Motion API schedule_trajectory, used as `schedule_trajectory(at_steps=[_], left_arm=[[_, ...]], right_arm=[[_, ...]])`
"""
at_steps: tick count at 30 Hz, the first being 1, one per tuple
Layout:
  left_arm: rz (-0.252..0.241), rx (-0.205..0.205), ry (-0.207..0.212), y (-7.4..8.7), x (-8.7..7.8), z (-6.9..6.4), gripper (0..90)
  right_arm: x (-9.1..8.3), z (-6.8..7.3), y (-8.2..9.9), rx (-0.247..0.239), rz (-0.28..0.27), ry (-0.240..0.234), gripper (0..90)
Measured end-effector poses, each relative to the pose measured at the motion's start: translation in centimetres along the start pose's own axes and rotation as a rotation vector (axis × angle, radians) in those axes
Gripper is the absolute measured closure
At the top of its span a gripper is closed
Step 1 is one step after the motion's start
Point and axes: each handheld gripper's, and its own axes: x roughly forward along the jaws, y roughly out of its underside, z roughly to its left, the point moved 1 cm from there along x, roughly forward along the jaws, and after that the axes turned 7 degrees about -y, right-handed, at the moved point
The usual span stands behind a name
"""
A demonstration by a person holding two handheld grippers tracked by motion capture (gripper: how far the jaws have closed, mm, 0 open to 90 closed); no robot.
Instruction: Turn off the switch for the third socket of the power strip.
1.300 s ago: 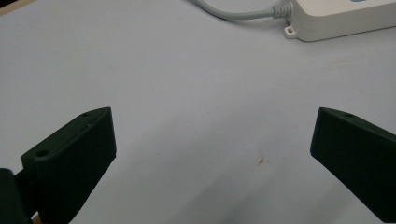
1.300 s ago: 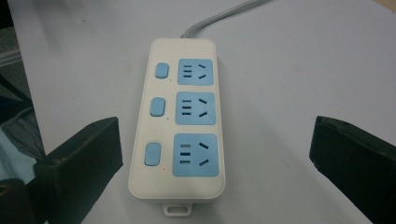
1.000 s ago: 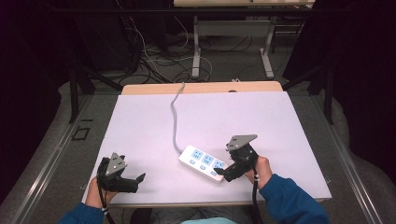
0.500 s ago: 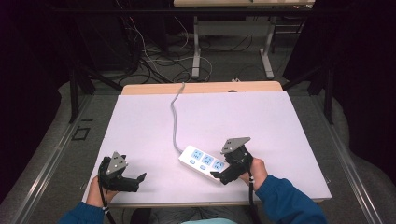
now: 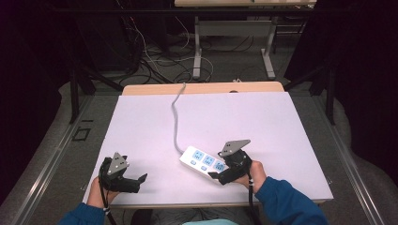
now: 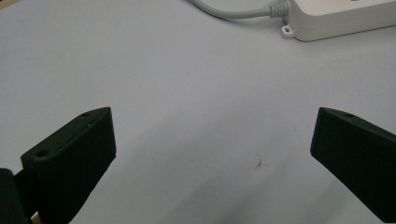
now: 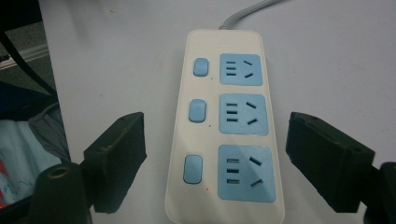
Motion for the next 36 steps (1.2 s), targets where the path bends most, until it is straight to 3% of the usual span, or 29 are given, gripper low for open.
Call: schedule_trajectory(at_steps=[6,7,9,15,28,35,36], left_arm=[[-0.003,-0.006,0.007,0.0,0.0,-0.1,0.2],[0.0,0.002,0.003,0.0,0.0,0.0,0.1],[-0.004,-0.002,-0.002,0.0,0.1,-0.1,0.2],[0.002,0.0,-0.001,0.0,0.1,0.0,0.1],[0.005,0.003,0.004,0.0,0.1,-0.1,0.2],[-0.001,0.003,0.003,0.0,0.1,-0.1,0.2],[-0.003,0.006,0.002,0.0,0.1,-0.1,0.2]], right_arm=[[-0.1,-0.1,0.0,-0.007,-0.021,-0.007,49.7],[-0.2,-0.1,0.0,-0.007,-0.01,-0.005,60.5],[-0.2,0.0,0.0,0.0,-0.007,-0.015,64.1],[-0.2,0.2,0.1,0.006,-0.031,-0.006,90.0],[0.3,1.0,0.1,-0.003,0.016,-0.006,90.0],[0.9,1.1,0.3,-0.036,0.064,-0.005,90.0],[1.0,1.3,0.3,-0.018,0.084,-0.002,90.0]])
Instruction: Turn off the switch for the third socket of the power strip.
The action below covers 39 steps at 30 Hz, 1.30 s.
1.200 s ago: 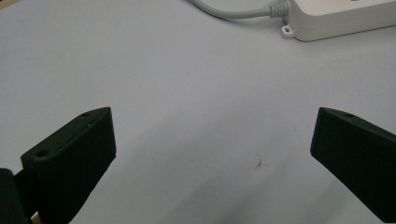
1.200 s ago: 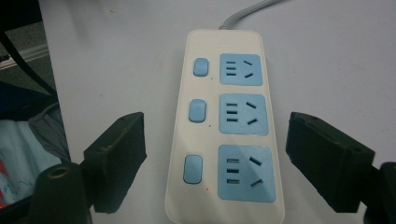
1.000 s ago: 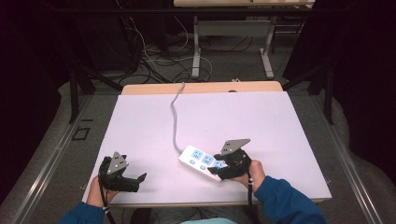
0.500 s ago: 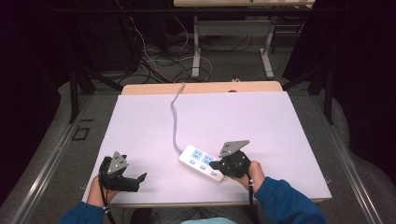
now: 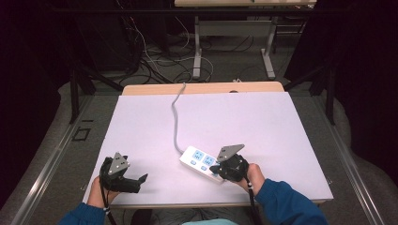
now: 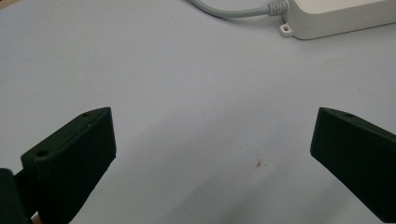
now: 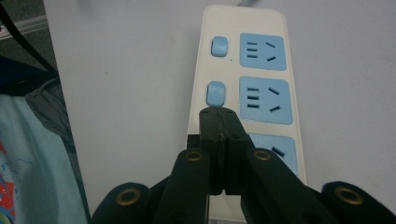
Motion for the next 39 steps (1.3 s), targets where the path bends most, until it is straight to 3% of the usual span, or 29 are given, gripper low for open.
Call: schedule_trajectory(at_steps=[18,25,39], left_arm=[[0.009,0.0,0.003,0.02,0.1,0.07,0.2],[0.008,-0.004,0.002,0.07,0.18,0.07,0.2],[0.014,-0.002,0.002,0.06,0.23,0.06,0.2]], right_arm=[[0.64,0.0,0.33,0.005,0.033,0.013,90.0],[0.66,0.13,0.54,-0.026,0.024,0.022,90.0],[0.74,0.09,0.7,-0.008,0.003,0.029,90.0]])
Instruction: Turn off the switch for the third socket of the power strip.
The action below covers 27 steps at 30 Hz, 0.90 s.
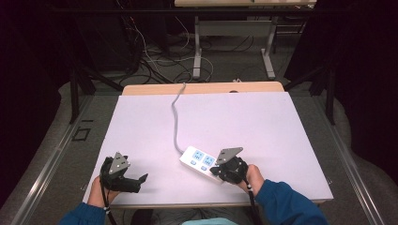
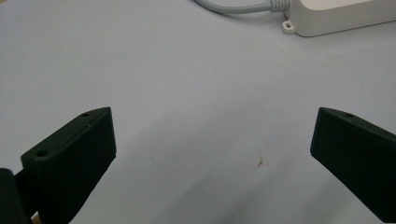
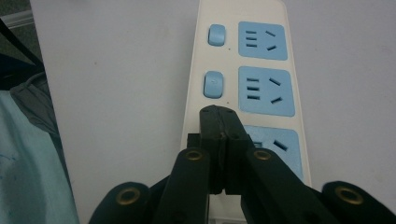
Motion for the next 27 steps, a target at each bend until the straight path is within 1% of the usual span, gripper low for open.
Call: schedule_trajectory(at_steps=[4,5,7,10,12,13,18,19,21,22,24,27], left_arm=[[-0.004,-0.001,-0.004,0.01,-0.02,-0.01,0.2],[-0.005,0.0,-0.005,0.01,0.0,0.01,0.2],[0.001,0.0,0.001,0.01,-0.01,0.02,0.2],[0.001,0.001,-0.001,0.0,-0.03,-0.01,0.2],[-0.002,0.001,-0.005,0.02,0.0,-0.02,0.2],[-0.003,0.0,-0.004,0.02,-0.01,-0.01,0.2],[0.002,0.0,-0.001,0.0,-0.02,-0.01,0.2],[0.001,0.001,-0.002,0.01,-0.03,-0.01,0.2],[-0.003,0.001,-0.005,0.02,0.01,-0.02,0.2],[-0.002,0.002,-0.005,0.02,-0.01,-0.02,0.2],[-0.003,0.0,-0.005,0.01,-0.01,-0.02,0.2],[0.001,0.001,-0.003,0.0,-0.01,0.0,0.2]], right_arm=[[0.04,0.02,-0.02,0.001,0.001,0.007,90.0],[0.0,0.06,-0.05,0.005,0.008,0.007,90.0],[0.02,0.06,-0.05,0.004,0.009,0.006,90.0],[0.01,0.01,-0.04,0.002,0.007,0.002,90.0],[0.03,0.04,-0.06,0.004,0.008,0.007,90.0],[0.03,0.03,-0.06,-0.003,0.008,0.004,90.0],[0.03,0.06,-0.06,0.005,0.01,0.004,90.0],[0.04,0.04,-0.06,0.007,0.009,0.009,90.0],[0.08,0.05,-0.05,0.0,0.01,0.016,90.0],[0.13,0.02,-0.05,-0.007,0.002,0.023,90.0],[0.07,0.05,-0.03,-0.001,0.008,0.015,90.0],[0.13,0.13,-0.04,-0.003,0.004,0.025,90.0]])
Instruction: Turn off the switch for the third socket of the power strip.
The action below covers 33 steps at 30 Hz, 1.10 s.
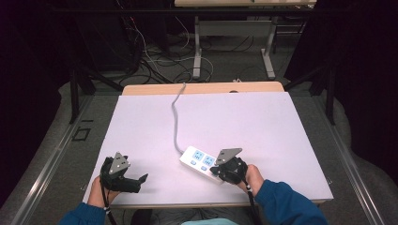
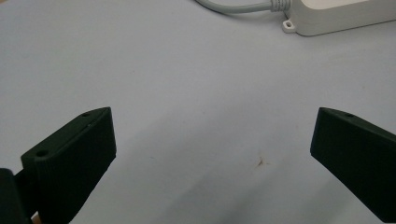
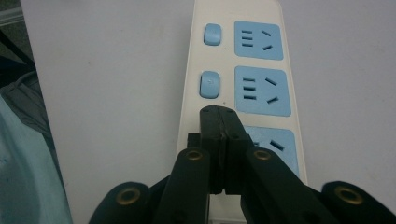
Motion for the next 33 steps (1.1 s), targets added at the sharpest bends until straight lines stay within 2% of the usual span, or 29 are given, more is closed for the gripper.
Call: schedule_trajectory(at_steps=[13,14,15,16,17,18,19,23,29,33], left_arm=[[0.002,0.003,-0.002,0.0,0.0,0.1,0.2],[-0.001,0.0,-0.002,0.0,0.0,0.0,0.2],[-0.001,-0.001,-0.001,0.0,0.0,0.0,0.2],[-0.005,-0.001,-0.005,0.0,0.0,0.0,0.2],[-0.005,-0.002,-0.003,0.0,0.0,0.0,0.2],[0.0,-0.001,-0.001,0.0,0.0,0.0,0.2],[0.0,-0.001,0.001,0.0,0.0,0.0,0.2],[0.003,0.002,0.001,0.0,0.0,0.1,0.2],[0.003,-0.005,0.001,0.0,0.1,0.1,0.2],[0.003,0.0,0.001,0.0,0.1,0.0,0.2]], right_arm=[[0.0,0.2,0.0,-0.008,0.007,0.012,90.0],[0.0,0.2,0.0,-0.009,0.015,-0.009,90.0],[0.0,0.3,0.0,-0.003,0.016,-0.005,90.0],[0.0,0.4,0.0,-0.027,0.014,0.008,90.0],[0.2,0.7,0.0,-0.054,0.013,0.053,90.0],[0.2,1.0,0.0,-0.087,0.022,0.067,90.0],[0.3,1.2,-0.1,-0.094,0.028,0.078,90.0],[0.2,0.7,0.0,-0.043,0.014,0.041,90.0],[0.1,0.5,0.0,-0.042,0.016,0.032,90.0],[0.1,0.4,0.1,-0.015,0.002,0.021,90.0]])
